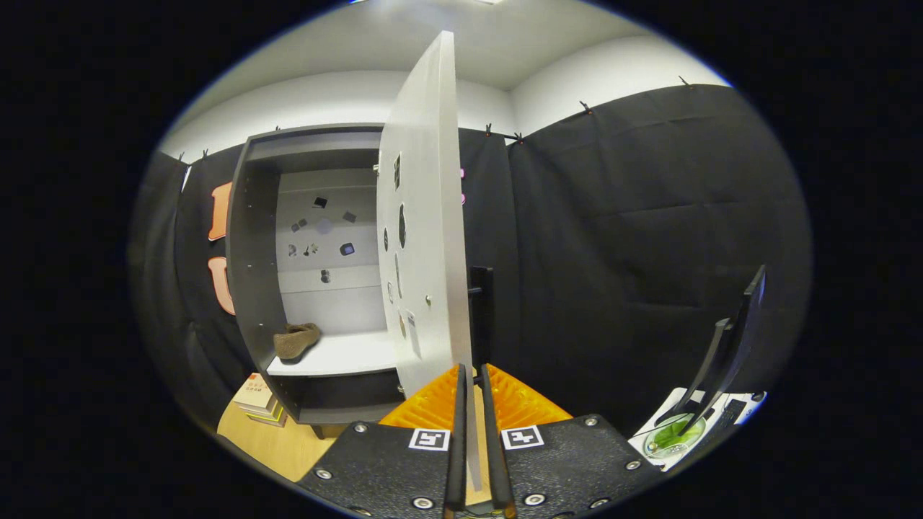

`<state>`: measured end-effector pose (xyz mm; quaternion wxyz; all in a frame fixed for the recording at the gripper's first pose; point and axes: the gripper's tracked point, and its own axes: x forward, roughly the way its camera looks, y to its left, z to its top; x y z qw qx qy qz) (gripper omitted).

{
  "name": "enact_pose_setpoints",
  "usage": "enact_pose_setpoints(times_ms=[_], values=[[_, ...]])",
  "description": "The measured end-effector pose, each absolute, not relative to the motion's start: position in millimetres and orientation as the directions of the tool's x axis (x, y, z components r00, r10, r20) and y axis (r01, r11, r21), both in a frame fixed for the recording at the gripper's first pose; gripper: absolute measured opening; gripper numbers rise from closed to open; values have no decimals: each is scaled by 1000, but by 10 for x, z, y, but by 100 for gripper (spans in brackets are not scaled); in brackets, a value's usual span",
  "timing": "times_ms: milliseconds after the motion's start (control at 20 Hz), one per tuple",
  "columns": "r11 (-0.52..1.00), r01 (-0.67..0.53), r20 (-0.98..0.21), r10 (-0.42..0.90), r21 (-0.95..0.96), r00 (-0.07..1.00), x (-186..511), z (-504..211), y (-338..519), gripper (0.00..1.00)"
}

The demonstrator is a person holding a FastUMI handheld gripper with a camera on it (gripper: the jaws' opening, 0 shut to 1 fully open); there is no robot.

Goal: Open the shoe cabinet door, grab the shoes and put them into the shoe cabinet, then close the shoe cabinet door.

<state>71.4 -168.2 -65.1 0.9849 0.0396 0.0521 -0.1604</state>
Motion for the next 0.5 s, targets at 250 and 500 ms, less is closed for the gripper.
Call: enact_pose_setpoints(times_ms=[250, 500], values=[[955, 293, -119, -286, 48, 951, 650, -662, -1533, 12], [966, 253, -134, -243, 59, 961, 617, -729, -1235, 12]])
